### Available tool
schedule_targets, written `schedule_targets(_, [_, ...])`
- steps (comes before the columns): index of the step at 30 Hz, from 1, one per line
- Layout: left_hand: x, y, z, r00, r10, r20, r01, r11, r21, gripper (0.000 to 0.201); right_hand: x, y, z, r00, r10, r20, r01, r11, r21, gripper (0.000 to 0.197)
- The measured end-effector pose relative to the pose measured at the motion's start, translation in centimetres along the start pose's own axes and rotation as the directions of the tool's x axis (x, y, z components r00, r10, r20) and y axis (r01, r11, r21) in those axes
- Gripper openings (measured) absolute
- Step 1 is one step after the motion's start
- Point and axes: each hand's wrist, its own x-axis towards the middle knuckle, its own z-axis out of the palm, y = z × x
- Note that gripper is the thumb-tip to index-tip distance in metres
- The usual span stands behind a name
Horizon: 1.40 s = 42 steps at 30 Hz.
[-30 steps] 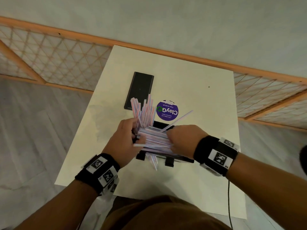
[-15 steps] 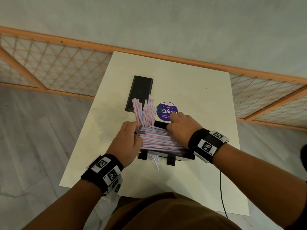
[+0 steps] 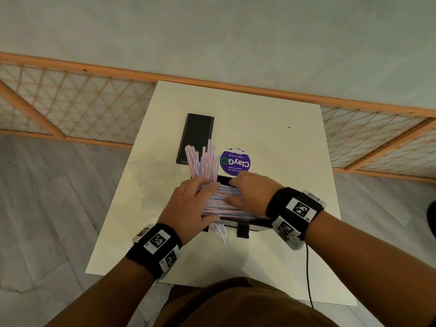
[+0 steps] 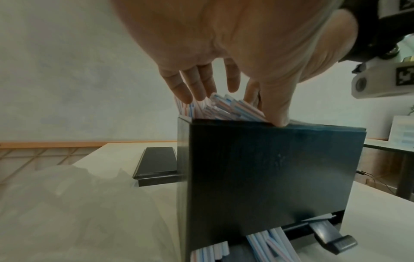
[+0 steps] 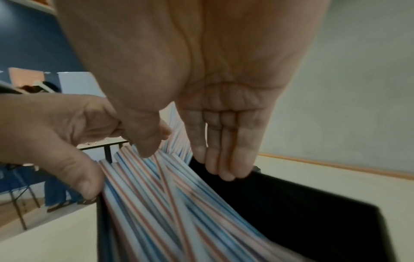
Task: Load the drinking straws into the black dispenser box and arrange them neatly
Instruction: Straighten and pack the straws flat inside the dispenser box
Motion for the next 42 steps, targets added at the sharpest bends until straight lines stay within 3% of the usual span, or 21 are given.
schedule_targets(4, [0.5,-0.2,0.2,1.000,0.004,0.013,-0.004,0.999,0.035,0.057,0.2,1.1,0.9,0.989,0.092,0.117,-0.105,0.988,0.109,0.047])
schedule_targets(8, [0.6,-0.5,0.6,0.999,-0.001,0.041,-0.003,0.995,0.099,0.051,1.0,1.6,2.2,0.967,0.116,0.226,-0.150,0.979,0.138,0.066])
schedule_targets(13, [0.7,-0.4,1.1,0.998,0.014,0.054,-0.017,0.999,0.041,0.051,2.4,2.4,2.4,0.939,0.082,0.334,-0.178,0.946,0.269,0.061])
schedule_targets(22, [0.8,-0.2,1.5,0.994,-0.065,0.093,0.062,0.997,0.036,0.047,3.6,2.4,2.6,0.931,0.075,0.356,-0.166,0.958,0.233,0.062])
schedule_targets(30, [0.4,0.0,1.7,0.995,-0.056,0.088,0.051,0.997,0.055,0.043,4.7,1.7,1.7,0.778,0.116,0.617,-0.308,0.927,0.213,0.066])
schedule_targets(32, [0.2,0.0,1.6,0.993,-0.069,0.094,0.063,0.996,0.059,0.046,4.6,1.5,1.5,0.802,0.110,0.587,-0.273,0.942,0.197,0.066])
schedule_targets(36, [0.2,0.1,1.2,0.994,-0.080,0.079,0.078,0.996,0.032,0.050,3.7,1.3,0.9,0.898,0.113,0.426,-0.178,0.977,0.115,0.065])
schedule_targets(42, [0.2,-0.2,0.5,0.995,-0.074,0.068,0.072,0.997,0.039,0.052,1.7,1.3,0.2,0.973,0.080,0.216,-0.101,0.991,0.090,0.044])
